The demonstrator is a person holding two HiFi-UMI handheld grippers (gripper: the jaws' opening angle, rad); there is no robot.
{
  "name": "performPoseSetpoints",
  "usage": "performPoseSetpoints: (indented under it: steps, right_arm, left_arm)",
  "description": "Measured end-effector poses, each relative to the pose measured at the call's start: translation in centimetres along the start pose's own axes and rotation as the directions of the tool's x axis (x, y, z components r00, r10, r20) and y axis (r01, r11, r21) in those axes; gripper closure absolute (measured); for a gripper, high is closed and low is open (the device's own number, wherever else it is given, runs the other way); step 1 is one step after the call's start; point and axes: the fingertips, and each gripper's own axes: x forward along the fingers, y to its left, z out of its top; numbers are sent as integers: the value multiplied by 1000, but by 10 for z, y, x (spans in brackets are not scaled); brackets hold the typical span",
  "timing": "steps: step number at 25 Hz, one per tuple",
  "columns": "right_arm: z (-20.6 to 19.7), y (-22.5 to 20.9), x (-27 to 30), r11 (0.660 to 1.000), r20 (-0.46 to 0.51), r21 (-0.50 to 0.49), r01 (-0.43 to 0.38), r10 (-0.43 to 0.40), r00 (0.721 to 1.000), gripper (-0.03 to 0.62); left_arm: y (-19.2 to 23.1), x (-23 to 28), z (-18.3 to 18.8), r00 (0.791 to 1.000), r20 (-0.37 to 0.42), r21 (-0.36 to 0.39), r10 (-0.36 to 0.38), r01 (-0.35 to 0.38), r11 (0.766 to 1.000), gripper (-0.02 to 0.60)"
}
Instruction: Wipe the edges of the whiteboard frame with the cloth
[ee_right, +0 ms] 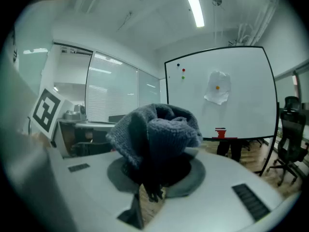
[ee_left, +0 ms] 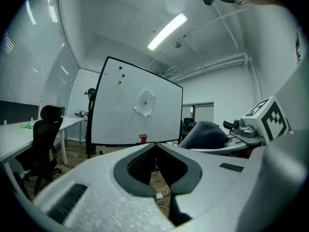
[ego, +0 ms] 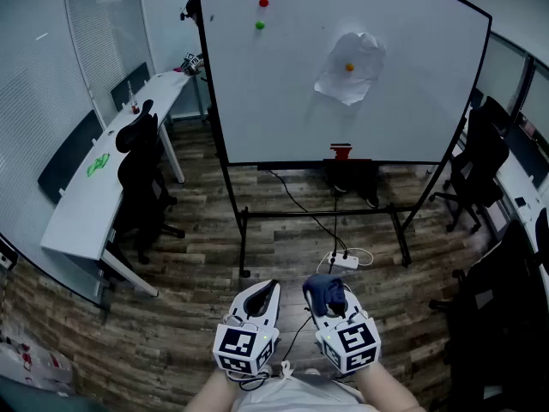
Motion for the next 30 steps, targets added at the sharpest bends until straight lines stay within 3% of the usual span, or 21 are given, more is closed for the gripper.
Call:
performPoseSetpoints:
  steps: [9, 16, 30]
  right_arm:
    - [-3, 8, 8, 1000, -5, 9, 8, -8, 1000, 519]
    - [-8, 21, 27, 996, -13, 88, 18, -17, 1000, 519]
    - [-8, 85, 112, 988, -49, 156, -17, 25, 998, 519]
  left_arm:
    - [11, -6, -2, 1000, -3, -4, -8, 8, 1000, 563]
    - [33, -16, -7, 1000, -10, -2, -13, 13, 1000, 563]
    - [146, -60, -19, 998, -29, -44, 60, -61, 997, 563]
